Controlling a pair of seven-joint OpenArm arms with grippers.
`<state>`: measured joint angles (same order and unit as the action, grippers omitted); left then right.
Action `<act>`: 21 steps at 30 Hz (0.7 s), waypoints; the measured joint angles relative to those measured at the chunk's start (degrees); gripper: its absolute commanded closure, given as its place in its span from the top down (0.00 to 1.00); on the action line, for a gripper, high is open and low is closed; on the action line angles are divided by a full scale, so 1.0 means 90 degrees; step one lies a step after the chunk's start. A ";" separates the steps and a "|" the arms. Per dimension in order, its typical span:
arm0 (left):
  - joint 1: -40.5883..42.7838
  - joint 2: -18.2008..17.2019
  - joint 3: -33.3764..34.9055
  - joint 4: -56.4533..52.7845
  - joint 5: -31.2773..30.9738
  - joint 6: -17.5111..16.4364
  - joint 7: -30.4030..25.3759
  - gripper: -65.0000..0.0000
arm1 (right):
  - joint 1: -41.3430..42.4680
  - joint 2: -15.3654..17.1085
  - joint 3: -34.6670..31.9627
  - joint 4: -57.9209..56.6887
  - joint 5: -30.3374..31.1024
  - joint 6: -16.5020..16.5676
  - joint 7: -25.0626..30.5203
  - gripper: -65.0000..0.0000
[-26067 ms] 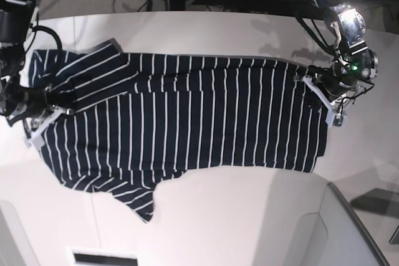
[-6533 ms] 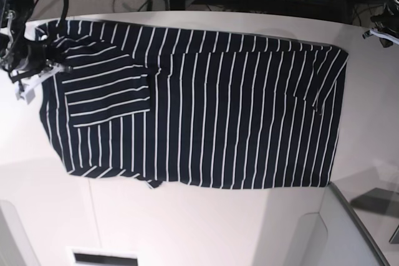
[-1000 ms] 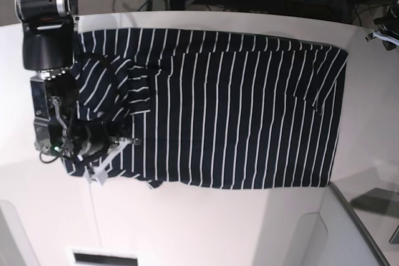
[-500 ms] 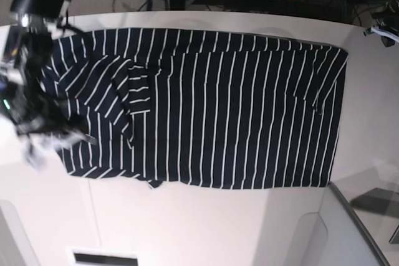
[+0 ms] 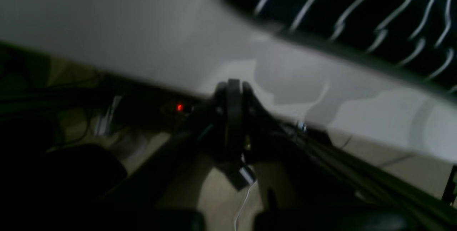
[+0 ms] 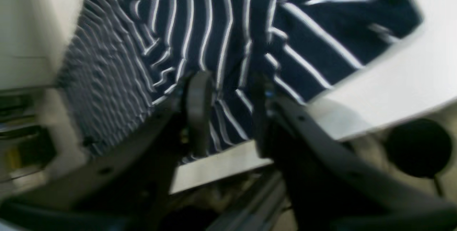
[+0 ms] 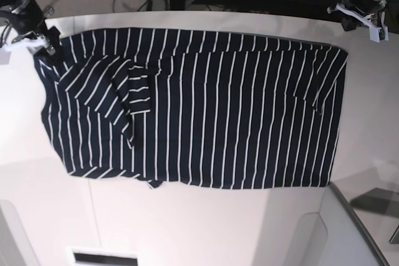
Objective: Layout the t-shirt on the table in an organized manner, then fold the t-shirt properly
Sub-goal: 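Grasp the shirt edge corners with both grippers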
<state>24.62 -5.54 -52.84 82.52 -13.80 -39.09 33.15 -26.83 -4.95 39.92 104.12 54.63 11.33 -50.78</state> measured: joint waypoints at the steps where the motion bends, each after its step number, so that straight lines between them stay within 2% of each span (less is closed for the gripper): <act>1: -0.0019 -0.0007 0.0002 0.0056 -0.0027 -0.0007 -0.0051 0.00 | 0.0066 0.0097 0.0073 -0.0240 0.0189 -0.0024 -0.0036 0.42; 2: -0.0034 -0.0022 0.0000 0.0095 -0.0046 -0.0019 -0.0092 0.05 | 0.0141 0.0226 0.0134 -0.0549 0.0396 -0.0015 -0.0070 0.46; 4: -0.0032 -0.0039 0.0000 0.0092 -0.0024 -0.0022 -0.0063 0.30 | 0.0187 0.0396 0.0223 -0.1190 0.0447 -0.0053 -0.0163 0.52; 6: -0.0015 -0.0036 0.0000 0.0078 -0.0019 -0.0024 -0.0041 0.47 | 0.0279 0.0425 0.0233 -0.1783 0.0374 -0.0083 -0.0209 0.54; 8: -0.0002 -0.0041 0.0000 0.0073 -0.0019 -0.0024 -0.0044 0.56 | 0.0471 0.0444 0.0206 -0.2273 0.0423 -0.0044 -0.0304 0.55; 9: -0.0002 -0.0041 0.0000 0.0066 -0.0022 -0.0024 -0.0044 0.57 | 0.0597 0.0464 0.0202 -0.2446 0.0423 -0.0027 -0.0289 0.55; 14: -0.0002 -0.0039 0.0000 0.0056 -0.0017 -0.0024 -0.0044 0.56 | 0.0678 0.0566 0.0204 -0.2824 0.0454 -0.0039 0.0585 0.55; 21: -0.0002 -0.0056 0.0000 0.0056 -0.0017 -0.0027 -0.0041 0.56 | 0.0724 0.0670 0.0206 -0.2951 0.0032 -0.0024 0.0801 0.55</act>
<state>24.60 -6.04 -52.84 83.02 -13.96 -39.33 32.77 -20.32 1.08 41.78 77.56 54.92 11.11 -43.57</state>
